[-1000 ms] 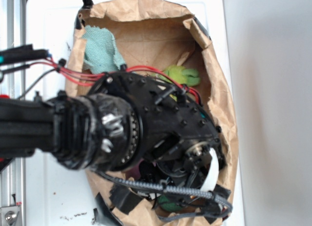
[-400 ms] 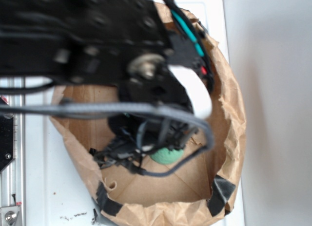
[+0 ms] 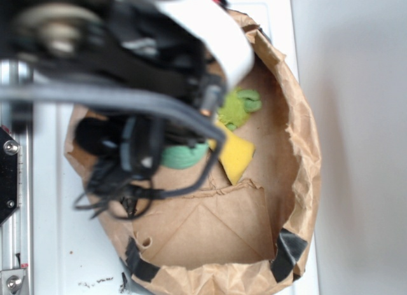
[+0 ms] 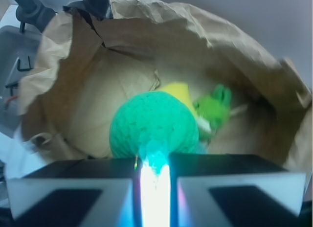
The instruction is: Grab the green ball.
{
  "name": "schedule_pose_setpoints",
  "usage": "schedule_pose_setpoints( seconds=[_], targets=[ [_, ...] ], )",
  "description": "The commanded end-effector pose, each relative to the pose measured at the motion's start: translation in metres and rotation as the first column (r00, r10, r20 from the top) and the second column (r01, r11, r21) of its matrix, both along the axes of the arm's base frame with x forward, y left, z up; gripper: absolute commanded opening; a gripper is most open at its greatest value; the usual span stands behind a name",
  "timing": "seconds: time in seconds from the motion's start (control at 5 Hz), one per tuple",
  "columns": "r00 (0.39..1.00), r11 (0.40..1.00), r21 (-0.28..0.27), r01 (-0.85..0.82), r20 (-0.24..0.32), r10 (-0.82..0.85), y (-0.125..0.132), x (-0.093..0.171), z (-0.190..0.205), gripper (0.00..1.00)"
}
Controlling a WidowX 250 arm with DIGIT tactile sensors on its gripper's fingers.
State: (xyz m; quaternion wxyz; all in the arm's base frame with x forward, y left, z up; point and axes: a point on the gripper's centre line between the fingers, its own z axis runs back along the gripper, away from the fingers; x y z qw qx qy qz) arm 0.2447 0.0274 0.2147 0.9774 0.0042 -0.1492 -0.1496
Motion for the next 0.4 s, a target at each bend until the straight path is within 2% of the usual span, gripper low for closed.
schedule_pose_setpoints(
  seconds=[0.0, 0.2],
  targets=[
    [0.991, 0.994, 0.03, -0.108, 0.085, 0.105, -0.0203, -0.0207, 0.0579, 0.0],
    [0.99, 0.991, 0.073, -0.109, 0.1, 0.102, -0.0215, -0.0195, 0.0584, 0.0]
  ],
)
